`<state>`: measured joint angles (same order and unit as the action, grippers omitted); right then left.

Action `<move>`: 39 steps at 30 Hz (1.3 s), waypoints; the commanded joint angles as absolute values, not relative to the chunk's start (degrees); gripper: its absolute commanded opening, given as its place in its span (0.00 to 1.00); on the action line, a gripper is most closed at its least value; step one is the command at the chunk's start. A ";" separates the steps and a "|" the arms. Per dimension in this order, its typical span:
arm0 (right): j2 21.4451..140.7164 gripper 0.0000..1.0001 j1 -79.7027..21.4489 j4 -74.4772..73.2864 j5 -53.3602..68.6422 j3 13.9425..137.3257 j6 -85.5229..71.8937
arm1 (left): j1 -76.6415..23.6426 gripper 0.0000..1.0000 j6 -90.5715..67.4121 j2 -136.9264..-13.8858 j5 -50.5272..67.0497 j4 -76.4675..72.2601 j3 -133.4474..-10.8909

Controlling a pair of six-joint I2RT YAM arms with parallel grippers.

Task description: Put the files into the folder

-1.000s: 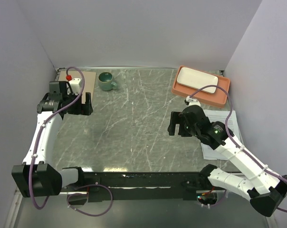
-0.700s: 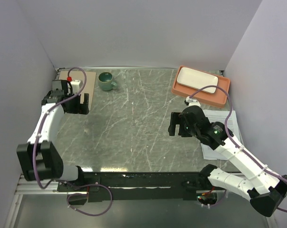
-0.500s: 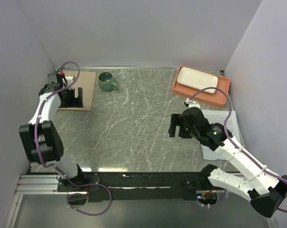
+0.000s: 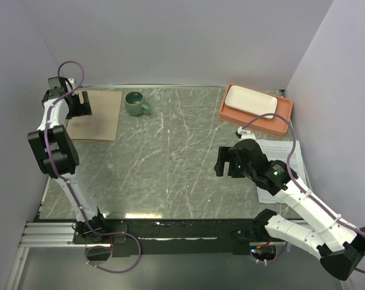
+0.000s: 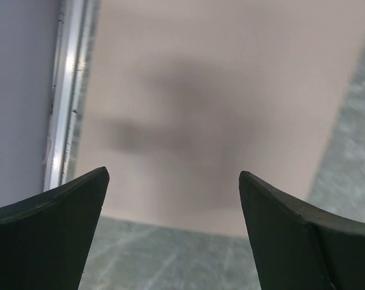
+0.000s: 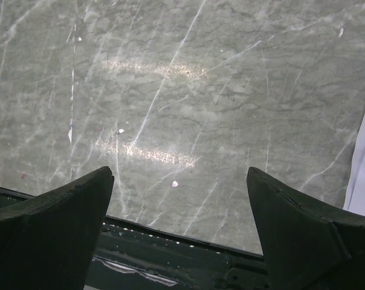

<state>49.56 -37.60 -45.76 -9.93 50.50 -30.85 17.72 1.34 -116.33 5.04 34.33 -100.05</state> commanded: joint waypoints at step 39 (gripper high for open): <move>47.99 0.96 -39.02 -40.43 -4.48 48.61 -32.34 | 22.76 0.77 11.68 -114.00 -1.32 11.43 -69.62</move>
